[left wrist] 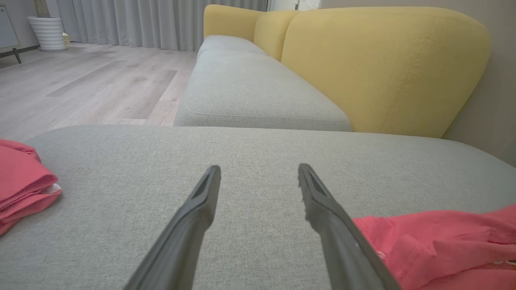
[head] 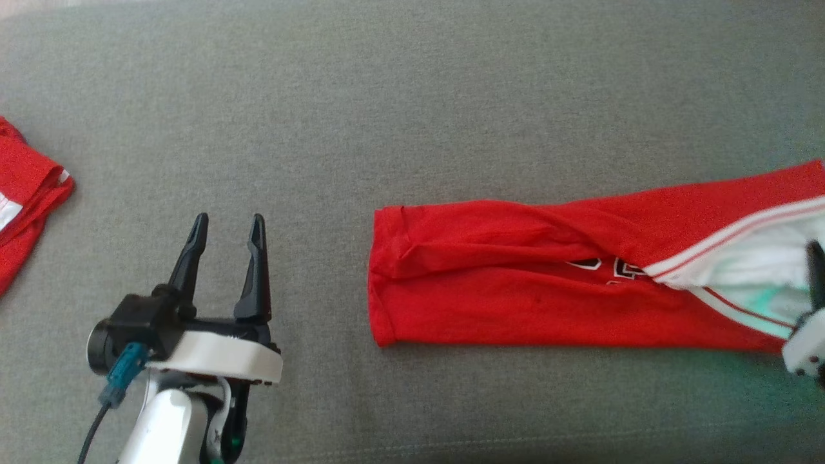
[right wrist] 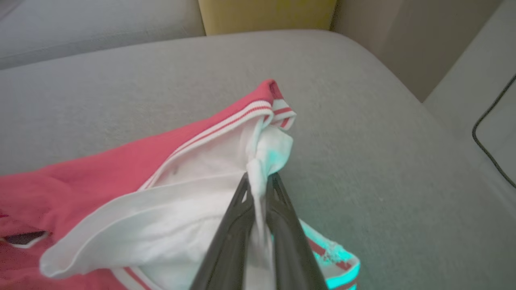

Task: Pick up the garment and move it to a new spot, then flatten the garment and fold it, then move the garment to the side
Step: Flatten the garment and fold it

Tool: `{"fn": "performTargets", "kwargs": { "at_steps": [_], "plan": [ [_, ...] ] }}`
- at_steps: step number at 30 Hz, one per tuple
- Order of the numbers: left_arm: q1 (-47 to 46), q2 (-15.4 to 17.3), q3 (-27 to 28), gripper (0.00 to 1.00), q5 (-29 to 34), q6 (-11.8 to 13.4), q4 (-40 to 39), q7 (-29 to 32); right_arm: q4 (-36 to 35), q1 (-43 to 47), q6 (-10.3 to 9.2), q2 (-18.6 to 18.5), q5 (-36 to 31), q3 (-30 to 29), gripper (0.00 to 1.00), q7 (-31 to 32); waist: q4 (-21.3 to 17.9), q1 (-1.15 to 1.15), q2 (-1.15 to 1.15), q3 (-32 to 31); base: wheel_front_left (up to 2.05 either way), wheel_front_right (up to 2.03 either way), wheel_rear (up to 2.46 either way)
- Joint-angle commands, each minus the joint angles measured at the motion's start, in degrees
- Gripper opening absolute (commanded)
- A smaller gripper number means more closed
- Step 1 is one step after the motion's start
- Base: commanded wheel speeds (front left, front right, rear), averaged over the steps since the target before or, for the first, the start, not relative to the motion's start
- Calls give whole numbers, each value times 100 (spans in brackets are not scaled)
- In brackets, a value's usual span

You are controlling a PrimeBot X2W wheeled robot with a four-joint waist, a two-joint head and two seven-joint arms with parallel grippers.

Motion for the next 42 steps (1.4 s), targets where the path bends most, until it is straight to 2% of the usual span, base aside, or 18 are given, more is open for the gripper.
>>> {"fn": "performTargets", "kwargs": {
  "at_steps": [1,5,8,11,13,17,20,27,36,37,38,39,42],
  "plan": [
    [-63,35,245,100,61,-28,-165,-70,-512,-108,37,-174,-43,208,0,53,-34,0,0,-57,0,0,0],
    [-27,13,242,100,76,-56,-152,-70,-1258,-210,37,-156,-141,712,0,269,-66,0,0,-170,0,0,0],
    [-15,0,235,100,79,-85,-132,-70,-1767,-333,37,-13,-201,1201,0,557,-63,0,0,-232,0,0,0],
    [-24,-14,217,100,82,-123,-96,-70,-1990,-494,37,271,-177,1776,0,817,-23,0,0,-287,0,0,0],
    [-27,-18,212,100,82,-134,-87,-70,-2005,-563,37,377,-186,1961,0,858,-4,0,0,-300,0,0,0],
    [-38,-52,179,100,93,-164,-62,-70,-1618,-817,37,832,-28,2656,0,855,131,0,0,-317,0,0,0],
    [-54,-100,147,100,98,-175,-54,-70,-1104,-959,37,1008,144,3105,0,666,277,0,0,-295,0,0,0],
    [-107,-203,93,100,108,-221,-1,-70,30,-1276,37,1048,1045,3947,0,-172,599,0,0,-192,0,0,0],
    [-134,-271,135,100,155,-266,24,-70,984,-1788,37,1050,1612,4732,0,-745,707,0,0,-96,0,0,0],
    [-140,-277,142,100,161,-270,28,-70,1063,-1824,37,1050,1649,4790,14,-786,707,0,0,-85,0,0,0],
    [-147,-283,151,100,167,-274,30,-70,1138,-1852,37,1050,1676,4856,60,-804,702,0,0,-78,0,0,0],
    [-151,-289,161,100,173,-277,30,-70,1198,-1882,37,1050,1681,4911,100,-833,692,0,0,-74,0,0,0],
    [-151,-302,191,100,192,-285,29,-70,1282,-1937,37,1050,1601,5039,100,-990,651,0,0,-79,0,0,0]
  ]
}}
